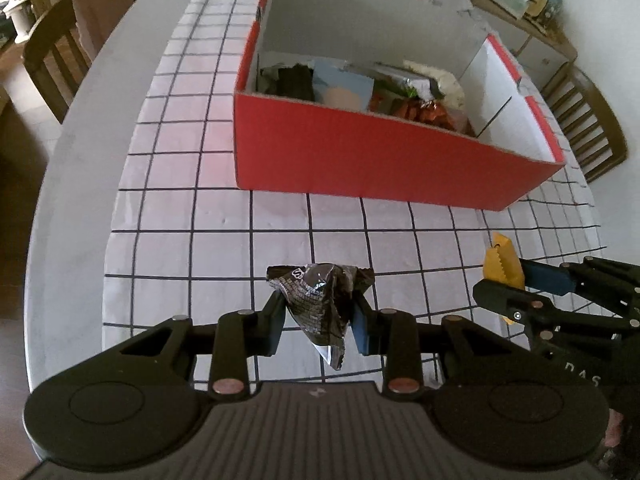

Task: Organize snacks
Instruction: 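Grasp the yellow packet with the right tool while the left tool grasps the dark foil wrapper, then carry the yellow packet and dark foil wrapper over the red box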

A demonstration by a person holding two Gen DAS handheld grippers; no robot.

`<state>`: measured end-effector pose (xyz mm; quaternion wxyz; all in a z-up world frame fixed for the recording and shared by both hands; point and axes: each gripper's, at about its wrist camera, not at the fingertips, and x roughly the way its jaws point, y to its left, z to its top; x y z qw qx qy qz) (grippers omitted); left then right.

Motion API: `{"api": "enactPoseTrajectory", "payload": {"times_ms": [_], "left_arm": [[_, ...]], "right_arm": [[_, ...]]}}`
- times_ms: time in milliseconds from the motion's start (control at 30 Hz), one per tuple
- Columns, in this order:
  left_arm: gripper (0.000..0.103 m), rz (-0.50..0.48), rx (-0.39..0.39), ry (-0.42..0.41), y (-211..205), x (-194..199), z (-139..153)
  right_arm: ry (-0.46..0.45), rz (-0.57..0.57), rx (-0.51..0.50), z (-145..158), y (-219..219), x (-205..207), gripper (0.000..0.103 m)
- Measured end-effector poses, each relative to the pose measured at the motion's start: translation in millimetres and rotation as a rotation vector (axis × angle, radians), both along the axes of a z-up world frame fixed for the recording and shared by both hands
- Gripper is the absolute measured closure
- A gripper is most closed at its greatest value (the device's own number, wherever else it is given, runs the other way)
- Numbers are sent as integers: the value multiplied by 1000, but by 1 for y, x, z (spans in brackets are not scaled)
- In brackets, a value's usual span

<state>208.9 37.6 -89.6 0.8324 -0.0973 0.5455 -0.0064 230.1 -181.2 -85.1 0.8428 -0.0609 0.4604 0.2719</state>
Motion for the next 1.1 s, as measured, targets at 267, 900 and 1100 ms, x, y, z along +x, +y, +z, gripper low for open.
{"api": "enactPoseTrajectory", "payload": {"times_ms": [267, 900, 1100], "left_arm": [[70, -7, 24, -50, -6, -15, 31], [70, -37, 79, -247, -22, 10, 108], [70, -41, 104, -264, -25, 27, 116]], "right_arm": [[-18, -8, 69, 30, -3, -15, 69], [-148, -34, 77, 88, 0, 6, 68], [-172, -43, 63, 95, 2, 23, 68]]}}
